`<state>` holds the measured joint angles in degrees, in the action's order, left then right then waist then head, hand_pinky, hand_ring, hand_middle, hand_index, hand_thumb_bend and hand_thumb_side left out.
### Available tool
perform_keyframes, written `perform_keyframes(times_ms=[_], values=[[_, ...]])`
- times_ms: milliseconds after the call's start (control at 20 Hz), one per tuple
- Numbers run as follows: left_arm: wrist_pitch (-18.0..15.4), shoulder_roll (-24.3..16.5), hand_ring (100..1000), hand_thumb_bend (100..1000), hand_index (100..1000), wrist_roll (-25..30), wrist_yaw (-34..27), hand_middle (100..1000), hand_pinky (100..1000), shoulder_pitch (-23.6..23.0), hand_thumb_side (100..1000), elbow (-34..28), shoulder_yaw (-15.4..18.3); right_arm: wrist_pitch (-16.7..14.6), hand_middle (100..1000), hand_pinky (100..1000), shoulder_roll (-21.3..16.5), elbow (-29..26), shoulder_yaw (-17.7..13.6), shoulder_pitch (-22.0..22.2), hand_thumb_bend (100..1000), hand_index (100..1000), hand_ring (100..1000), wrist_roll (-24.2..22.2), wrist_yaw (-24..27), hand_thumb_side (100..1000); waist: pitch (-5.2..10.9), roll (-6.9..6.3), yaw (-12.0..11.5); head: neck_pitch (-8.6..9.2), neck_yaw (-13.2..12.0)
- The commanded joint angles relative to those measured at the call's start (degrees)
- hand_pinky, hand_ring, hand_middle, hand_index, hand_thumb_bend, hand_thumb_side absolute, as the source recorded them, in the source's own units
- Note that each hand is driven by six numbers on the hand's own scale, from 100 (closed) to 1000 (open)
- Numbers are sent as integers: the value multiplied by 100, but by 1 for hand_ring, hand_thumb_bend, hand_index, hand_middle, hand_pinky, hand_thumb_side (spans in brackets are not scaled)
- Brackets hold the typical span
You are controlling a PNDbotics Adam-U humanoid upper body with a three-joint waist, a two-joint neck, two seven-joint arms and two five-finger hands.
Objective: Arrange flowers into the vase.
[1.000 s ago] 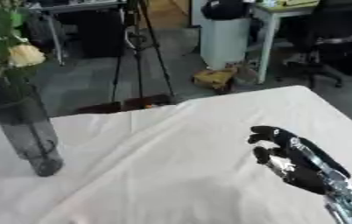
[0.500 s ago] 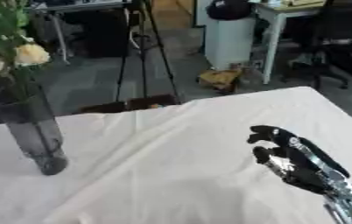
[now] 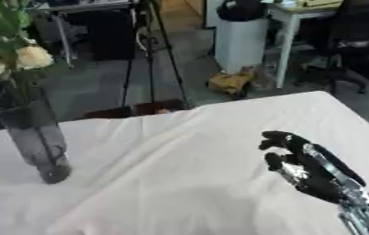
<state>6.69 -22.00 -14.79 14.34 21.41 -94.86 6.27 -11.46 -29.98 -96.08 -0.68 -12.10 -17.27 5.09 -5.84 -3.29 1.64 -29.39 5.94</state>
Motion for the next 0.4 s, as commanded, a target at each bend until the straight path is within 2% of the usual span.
perform_keyframes(times_ms=[50, 400], values=[[-69, -32, 682, 535, 713, -53, -111, 625, 653, -22, 912, -176, 83, -5, 703, 564, -86, -37, -58, -67, 327, 894, 884, 16, -16, 616, 68, 79, -27, 23, 13], [-140, 39, 675, 530, 710, -77, -208, 620, 647, -126, 920, -254, 85, -5, 703, 564, -85, -42, -55, -73, 331, 895, 884, 13, -25, 615, 30, 73, -36, 9, 15]])
